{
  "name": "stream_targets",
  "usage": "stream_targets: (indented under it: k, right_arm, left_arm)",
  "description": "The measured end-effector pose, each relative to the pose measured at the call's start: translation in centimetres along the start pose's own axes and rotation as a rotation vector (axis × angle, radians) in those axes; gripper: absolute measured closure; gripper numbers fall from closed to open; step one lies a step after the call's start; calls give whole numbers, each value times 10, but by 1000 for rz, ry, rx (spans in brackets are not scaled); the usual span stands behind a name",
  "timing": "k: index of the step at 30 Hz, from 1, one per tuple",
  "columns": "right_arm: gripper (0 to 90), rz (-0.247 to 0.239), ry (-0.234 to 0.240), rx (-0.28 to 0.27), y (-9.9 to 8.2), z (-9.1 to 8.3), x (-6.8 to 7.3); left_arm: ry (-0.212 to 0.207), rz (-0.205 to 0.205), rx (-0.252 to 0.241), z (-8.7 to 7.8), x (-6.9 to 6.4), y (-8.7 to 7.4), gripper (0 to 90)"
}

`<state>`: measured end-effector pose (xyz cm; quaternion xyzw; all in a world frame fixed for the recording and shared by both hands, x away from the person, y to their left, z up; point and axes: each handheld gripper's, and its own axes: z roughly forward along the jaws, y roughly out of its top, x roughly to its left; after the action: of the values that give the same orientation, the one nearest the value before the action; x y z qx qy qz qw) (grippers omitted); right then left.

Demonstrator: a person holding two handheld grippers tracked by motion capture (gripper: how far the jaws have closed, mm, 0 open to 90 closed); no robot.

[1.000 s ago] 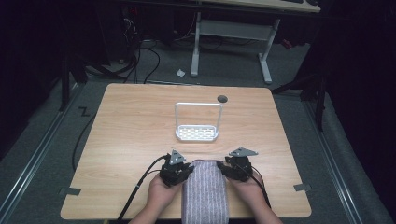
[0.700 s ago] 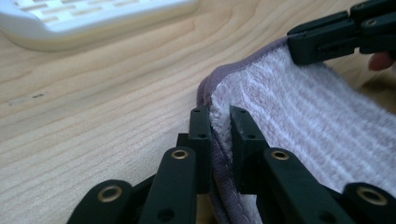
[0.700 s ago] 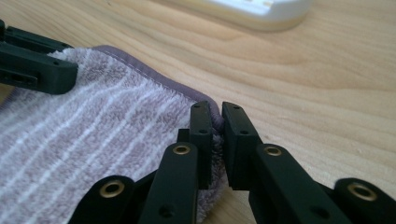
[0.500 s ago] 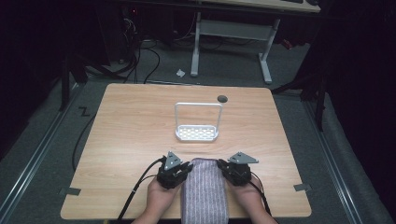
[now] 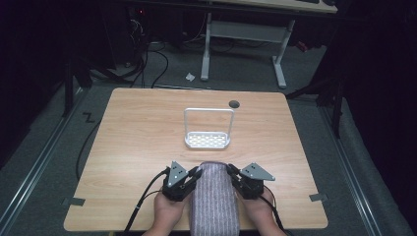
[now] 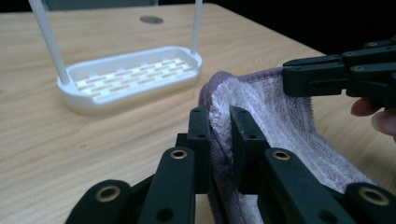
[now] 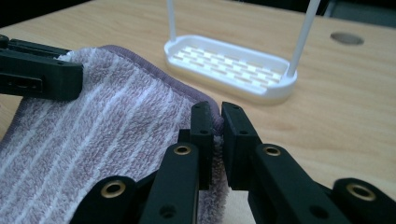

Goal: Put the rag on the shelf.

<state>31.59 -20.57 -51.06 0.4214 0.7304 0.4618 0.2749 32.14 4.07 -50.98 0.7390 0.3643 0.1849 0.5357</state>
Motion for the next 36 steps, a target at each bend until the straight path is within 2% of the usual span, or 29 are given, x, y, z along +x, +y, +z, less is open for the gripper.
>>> stream_targets:
  k: [4,6,12,20,31,36]
  right_arm:
    - [840,-12,-14,-62,9,-5,2]
    - [840,-15,-18,-70,12,-5,2]
    - [840,-51,-36,-158,36,-14,0]
    - [840,-33,-31,-221,60,-22,-5]
    - [840,-47,-50,-329,96,-37,-8]
    - [841,-52,-54,-358,108,-43,-10]
  left_arm:
    - [21,33,-29,-4,-4,9,797]
    - [26,30,-44,-6,-2,14,798]
    - [35,33,-87,-15,5,27,800]
    - [42,65,-154,-22,3,55,799]
    - [56,105,-225,-28,2,92,802]
    - [60,130,-254,-30,1,108,802]
